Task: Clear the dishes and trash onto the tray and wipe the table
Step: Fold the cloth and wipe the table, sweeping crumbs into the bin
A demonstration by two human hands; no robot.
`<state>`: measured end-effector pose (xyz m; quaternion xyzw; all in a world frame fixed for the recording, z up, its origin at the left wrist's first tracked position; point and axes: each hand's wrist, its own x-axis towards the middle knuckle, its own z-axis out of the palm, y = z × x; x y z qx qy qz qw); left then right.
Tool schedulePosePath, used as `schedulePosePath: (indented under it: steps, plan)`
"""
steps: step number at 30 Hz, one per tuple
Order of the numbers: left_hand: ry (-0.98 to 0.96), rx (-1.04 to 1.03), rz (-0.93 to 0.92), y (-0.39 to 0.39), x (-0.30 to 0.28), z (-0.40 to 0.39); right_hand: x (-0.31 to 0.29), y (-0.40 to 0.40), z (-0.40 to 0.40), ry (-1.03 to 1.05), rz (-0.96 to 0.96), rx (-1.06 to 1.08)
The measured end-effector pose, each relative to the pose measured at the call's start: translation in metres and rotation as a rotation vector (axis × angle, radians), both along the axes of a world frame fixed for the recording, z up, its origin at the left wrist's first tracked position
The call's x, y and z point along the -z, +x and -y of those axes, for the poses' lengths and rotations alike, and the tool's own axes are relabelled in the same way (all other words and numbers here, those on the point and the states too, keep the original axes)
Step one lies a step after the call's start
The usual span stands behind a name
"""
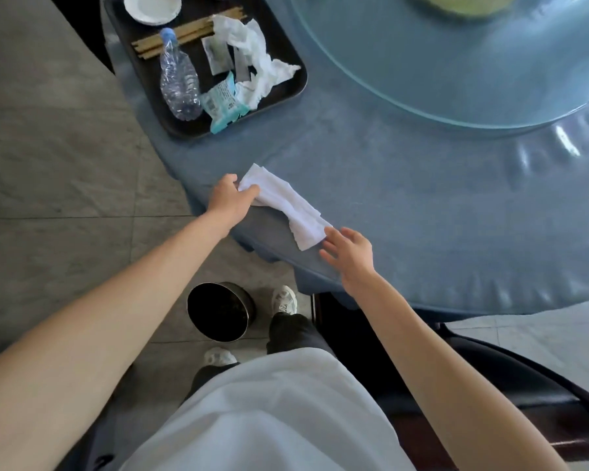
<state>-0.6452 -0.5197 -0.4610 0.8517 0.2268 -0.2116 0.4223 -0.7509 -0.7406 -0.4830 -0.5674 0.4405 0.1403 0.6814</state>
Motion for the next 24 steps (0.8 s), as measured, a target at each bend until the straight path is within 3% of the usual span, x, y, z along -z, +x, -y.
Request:
schedulePosePath:
  steps: [3, 13, 24]
  plan:
    - [-0.119, -0.136, -0.047, 0.01, 0.007, -0.004, -0.001, 0.007, -0.005, 0.055, -0.002, 0.021]
    - [-0.498, -0.291, -0.184, 0.028, 0.004, -0.012, -0.002, 0.021, 0.0, 0.177, -0.015, 0.045]
    - [-0.811, -0.419, -0.021, -0.001, -0.041, -0.068, -0.033, 0.06, -0.02, 0.49, 0.112, -0.386]
